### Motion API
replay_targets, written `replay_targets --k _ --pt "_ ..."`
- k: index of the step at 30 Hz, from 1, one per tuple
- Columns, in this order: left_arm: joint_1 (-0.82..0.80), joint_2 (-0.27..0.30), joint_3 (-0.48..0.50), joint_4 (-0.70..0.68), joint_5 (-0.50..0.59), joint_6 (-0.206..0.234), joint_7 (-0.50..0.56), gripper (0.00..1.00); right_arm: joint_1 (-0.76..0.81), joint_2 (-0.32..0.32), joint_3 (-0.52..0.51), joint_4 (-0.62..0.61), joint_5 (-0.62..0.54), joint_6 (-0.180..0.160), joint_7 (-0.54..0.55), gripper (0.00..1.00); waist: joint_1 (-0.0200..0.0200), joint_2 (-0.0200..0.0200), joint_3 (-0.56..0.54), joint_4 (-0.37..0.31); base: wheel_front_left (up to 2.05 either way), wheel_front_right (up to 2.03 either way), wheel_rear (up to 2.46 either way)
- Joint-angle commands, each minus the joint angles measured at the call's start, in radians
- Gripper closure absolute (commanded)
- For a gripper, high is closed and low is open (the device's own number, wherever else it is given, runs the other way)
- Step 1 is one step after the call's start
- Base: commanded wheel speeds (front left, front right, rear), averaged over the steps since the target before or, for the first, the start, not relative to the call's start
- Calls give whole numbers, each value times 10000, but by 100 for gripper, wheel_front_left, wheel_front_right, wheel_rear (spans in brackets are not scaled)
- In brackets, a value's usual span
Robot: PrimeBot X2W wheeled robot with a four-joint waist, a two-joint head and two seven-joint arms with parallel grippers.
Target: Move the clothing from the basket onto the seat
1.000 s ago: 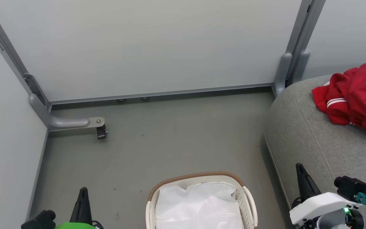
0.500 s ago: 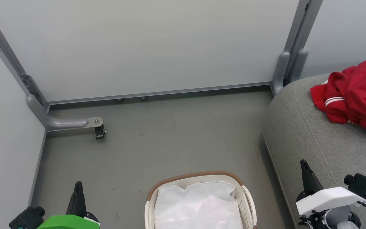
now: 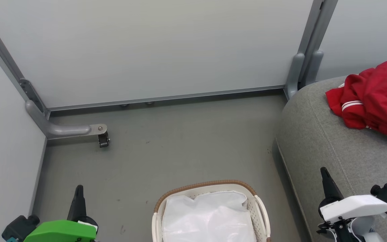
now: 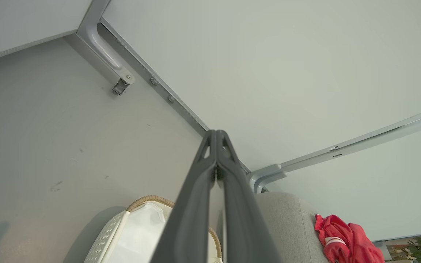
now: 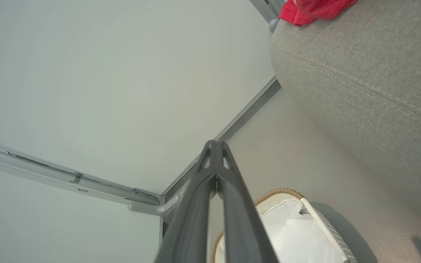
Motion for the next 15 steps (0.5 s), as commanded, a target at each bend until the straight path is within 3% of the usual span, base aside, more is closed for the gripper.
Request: replay_targets --k 1,15 --pt "-308 25 72 -114 -315 -65 84 100 -253 -65 -71 -155 334 -6 81 100 0 39 4 -9 0 0 0" --pt "-549 27 287 -160 -1707 -107 498 100 -323 -74 -248 -212 1840 -6 484 100 0 49 38 -86 0 0 0"
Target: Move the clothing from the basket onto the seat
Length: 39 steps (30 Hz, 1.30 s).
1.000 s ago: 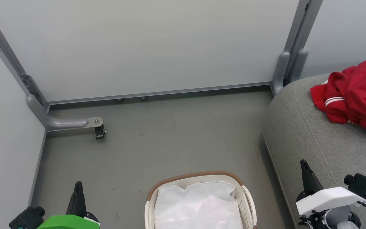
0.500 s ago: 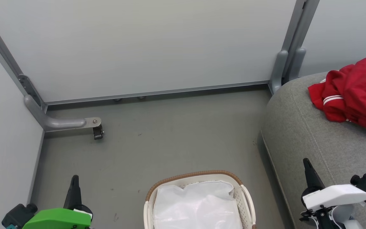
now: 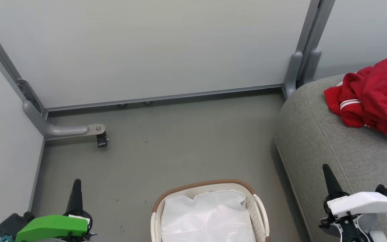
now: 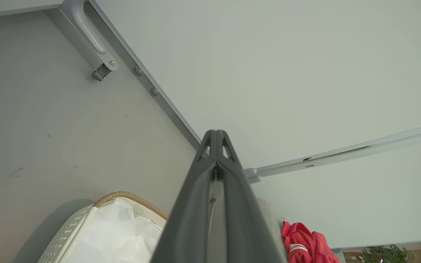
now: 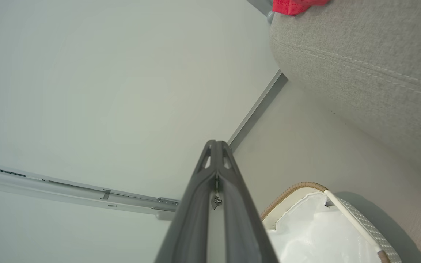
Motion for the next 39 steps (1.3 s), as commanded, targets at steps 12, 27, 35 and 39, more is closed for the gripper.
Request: replay_targets --k 12,27,35,39 --pt "-480 29 221 -138 -1248 -76 367 100 -261 -67 -183 -170 1317 -5 349 100 0 59 30 -69 0 0 0" --pt "-675 32 399 -176 -2444 -119 708 100 -297 -75 -337 -215 2614 -6 694 100 0 70 67 -153 0 0 0" --pt "-749 33 478 -192 -3017 -138 881 100 -338 -80 -412 -238 3241 -6 863 100 0 76 87 -197 0 0 0" --pt "-815 33 520 -202 -3309 -150 957 100 -357 -82 -449 -246 3545 -6 945 100 0 79 97 -219 0 0 0"
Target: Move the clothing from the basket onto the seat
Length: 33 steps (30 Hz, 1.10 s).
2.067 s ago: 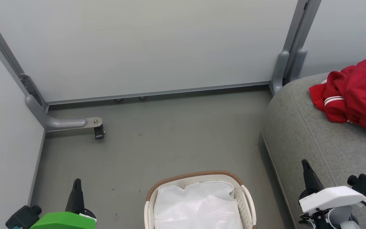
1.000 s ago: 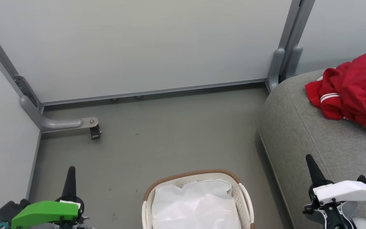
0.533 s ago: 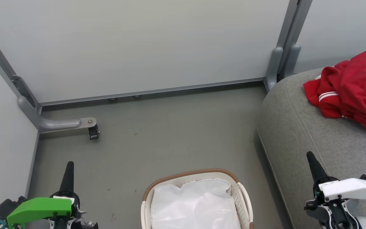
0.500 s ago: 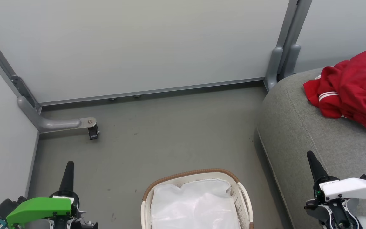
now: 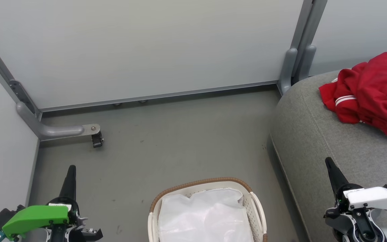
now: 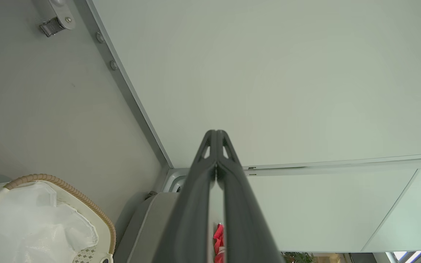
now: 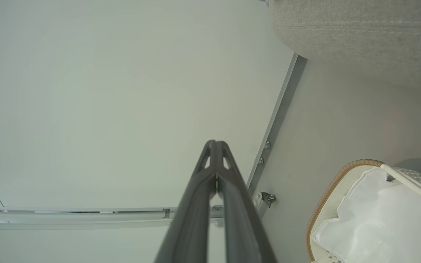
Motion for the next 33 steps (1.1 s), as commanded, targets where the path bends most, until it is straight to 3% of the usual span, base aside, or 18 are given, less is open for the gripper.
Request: replay_targets --k 1,21,33 --pt "-267 34 55 -83 -246 -57 55 100 -146 -62 -60 -73 239 -2 82 100 0 79 4 -9 0 0 0" --pt "-450 37 239 -109 -1494 -103 421 100 -194 -71 -215 -120 1587 -3 421 100 0 95 53 -120 0 0 0" --pt "-416 37 234 -101 -1481 -97 426 100 -190 -70 -211 -117 1576 -3 430 100 0 95 54 -123 0 0 0"
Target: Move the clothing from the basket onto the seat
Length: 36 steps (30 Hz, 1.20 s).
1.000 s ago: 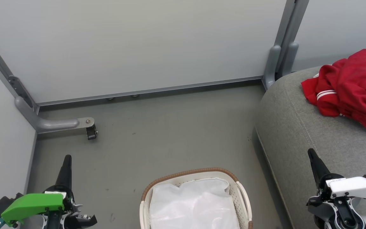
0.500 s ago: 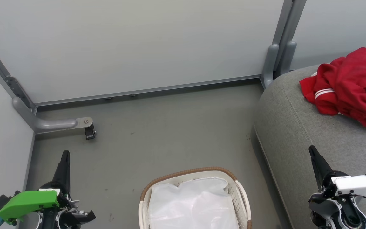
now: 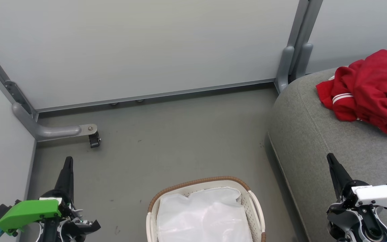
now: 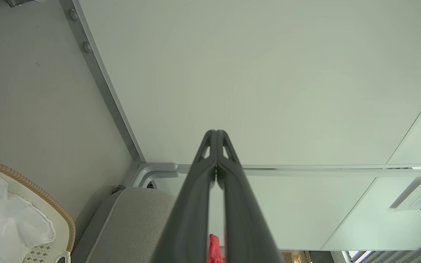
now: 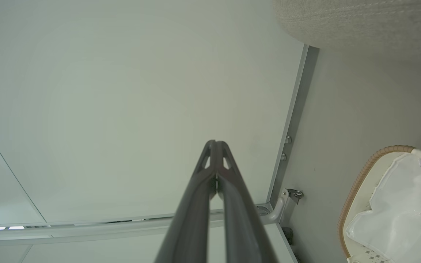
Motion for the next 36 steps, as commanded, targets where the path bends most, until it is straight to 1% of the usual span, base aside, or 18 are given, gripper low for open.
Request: replay_targets --k 1,36 --pt "-106 37 25 -18 -47 -42 36 100 -81 -59 -21 -43 37 -3 30 100 0 95 0 1 0 0 0" --pt "-105 37 22 -21 -49 -42 34 100 -79 -59 -20 -43 38 -3 28 100 0 95 0 1 0 0 0"
